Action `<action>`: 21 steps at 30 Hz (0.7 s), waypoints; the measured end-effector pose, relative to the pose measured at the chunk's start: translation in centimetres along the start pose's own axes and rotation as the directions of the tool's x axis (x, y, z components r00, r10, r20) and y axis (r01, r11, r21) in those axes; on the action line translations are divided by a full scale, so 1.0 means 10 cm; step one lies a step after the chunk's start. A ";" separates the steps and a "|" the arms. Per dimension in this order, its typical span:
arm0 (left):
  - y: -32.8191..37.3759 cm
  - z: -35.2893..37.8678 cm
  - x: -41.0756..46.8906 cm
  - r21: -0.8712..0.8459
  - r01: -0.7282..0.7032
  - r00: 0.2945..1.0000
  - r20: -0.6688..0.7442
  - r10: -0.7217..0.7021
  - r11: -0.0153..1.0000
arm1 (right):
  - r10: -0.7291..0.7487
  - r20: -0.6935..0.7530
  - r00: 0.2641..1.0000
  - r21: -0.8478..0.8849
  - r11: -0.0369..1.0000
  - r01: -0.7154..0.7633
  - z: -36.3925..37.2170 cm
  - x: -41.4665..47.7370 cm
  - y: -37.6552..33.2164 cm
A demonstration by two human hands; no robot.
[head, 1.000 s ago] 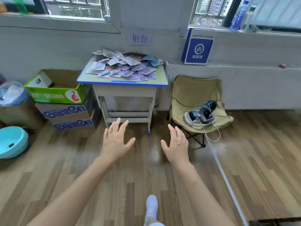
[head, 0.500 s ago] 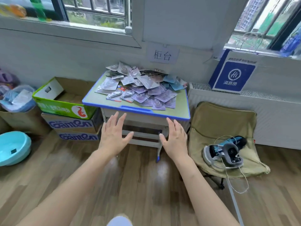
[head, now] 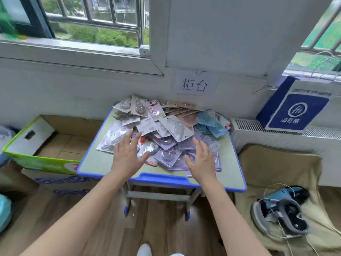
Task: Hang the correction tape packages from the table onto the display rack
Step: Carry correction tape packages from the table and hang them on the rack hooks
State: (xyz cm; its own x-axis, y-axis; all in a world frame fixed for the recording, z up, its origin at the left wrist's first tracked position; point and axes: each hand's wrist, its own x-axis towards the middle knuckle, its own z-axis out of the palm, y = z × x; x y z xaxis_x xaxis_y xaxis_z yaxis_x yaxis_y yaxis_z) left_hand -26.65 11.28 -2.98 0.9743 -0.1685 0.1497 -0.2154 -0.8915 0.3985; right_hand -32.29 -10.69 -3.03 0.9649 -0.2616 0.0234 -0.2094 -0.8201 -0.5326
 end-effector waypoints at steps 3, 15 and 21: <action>-0.13 0.11 0.41 0.025 0.008 0.998 0.062 -0.010 1.000 | 0.031 0.028 0.999 -0.043 0.999 -0.030 0.13 0.36 -0.03; -0.48 0.61 2.00 0.117 0.127 0.982 0.123 -0.142 0.985 | -0.005 0.243 0.970 -0.137 0.990 0.040 0.83 1.76 0.10; -0.59 0.85 2.75 0.232 0.199 0.964 0.130 -0.234 0.952 | -0.032 0.237 0.971 -0.254 0.963 0.094 1.03 2.04 0.27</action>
State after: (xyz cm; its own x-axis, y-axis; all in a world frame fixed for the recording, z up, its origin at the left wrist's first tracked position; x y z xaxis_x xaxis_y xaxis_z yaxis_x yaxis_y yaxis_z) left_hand 2.01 8.34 -8.90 0.9978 -0.0088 -0.0664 0.0046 -0.9800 0.1991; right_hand -11.49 -13.02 -12.72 0.9811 -0.1071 -0.1611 -0.1514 -0.9434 -0.2951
